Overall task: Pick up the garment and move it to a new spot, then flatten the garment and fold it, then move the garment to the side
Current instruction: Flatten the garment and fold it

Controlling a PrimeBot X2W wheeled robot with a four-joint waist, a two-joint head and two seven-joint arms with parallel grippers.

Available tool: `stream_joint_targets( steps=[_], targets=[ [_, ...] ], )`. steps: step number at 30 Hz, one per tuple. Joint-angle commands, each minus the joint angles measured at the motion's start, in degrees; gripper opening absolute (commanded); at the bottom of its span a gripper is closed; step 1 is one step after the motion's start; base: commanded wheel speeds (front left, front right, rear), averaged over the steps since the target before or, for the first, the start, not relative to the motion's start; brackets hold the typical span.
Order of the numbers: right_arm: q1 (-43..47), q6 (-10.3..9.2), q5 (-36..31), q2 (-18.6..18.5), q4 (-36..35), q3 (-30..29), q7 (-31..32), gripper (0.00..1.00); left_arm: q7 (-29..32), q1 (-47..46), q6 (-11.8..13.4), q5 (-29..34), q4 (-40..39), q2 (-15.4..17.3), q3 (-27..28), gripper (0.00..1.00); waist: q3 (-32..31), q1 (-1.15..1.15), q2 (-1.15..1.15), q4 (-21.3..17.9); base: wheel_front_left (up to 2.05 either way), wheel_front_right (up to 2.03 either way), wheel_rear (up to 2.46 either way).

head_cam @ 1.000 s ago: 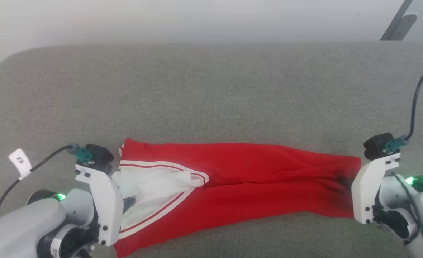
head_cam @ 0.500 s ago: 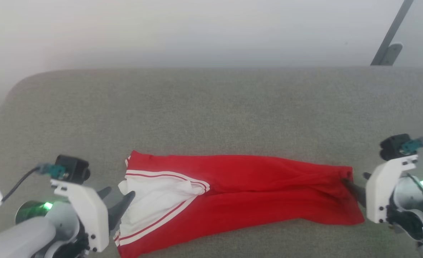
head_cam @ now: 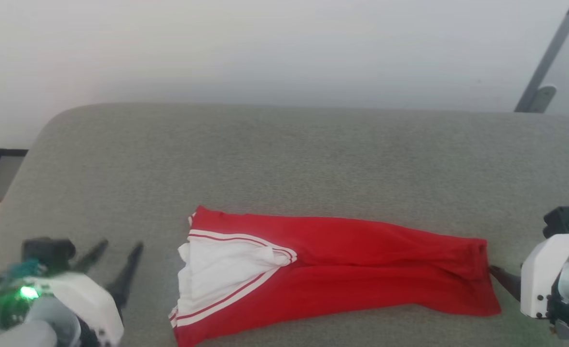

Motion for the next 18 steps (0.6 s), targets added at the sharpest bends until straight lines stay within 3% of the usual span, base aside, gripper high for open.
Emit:
stream_joint_targets(
  steps=[1, 5, 9, 18],
  targets=[
    [0.6, -0.09, 0.3, -0.1, 0.6, -0.2, 0.1, 1.00, -0.4, 0.9, 0.6, 1.9, 0.3, -0.8, 2.8, 1.00, -0.1, 0.00, 0.00, 0.6, 0.00, 0.00, 0.00],
    [0.5, -0.09, 1.0, 0.3, 3.0, -0.6, 0.4, 1.00, -0.4, 8.5, 0.6, 8.7, 1.1, -5.1, 15.1, 1.00, 0.1, 0.00, 0.00, 2.0, 0.00, 0.00, 0.00],
    [-0.3, -0.08, 1.5, 0.7, 5.5, -0.2, -0.1, 1.00, -0.4, 16.5, -1.2, 16.1, 1.2, -10.3, 27.4, 1.00, 0.5, 0.00, 0.00, 3.2, 0.00, 0.00, 0.00],
    [-3.7, -0.07, 2.2, 1.6, 11.5, 3.4, -1.1, 1.00, -0.4, 27.3, -10.1, 30.8, 2.7, -23.3, 47.4, 1.00, 1.8, 0.00, 0.00, 5.6, 0.00, 0.00, 0.00]
  ],
)
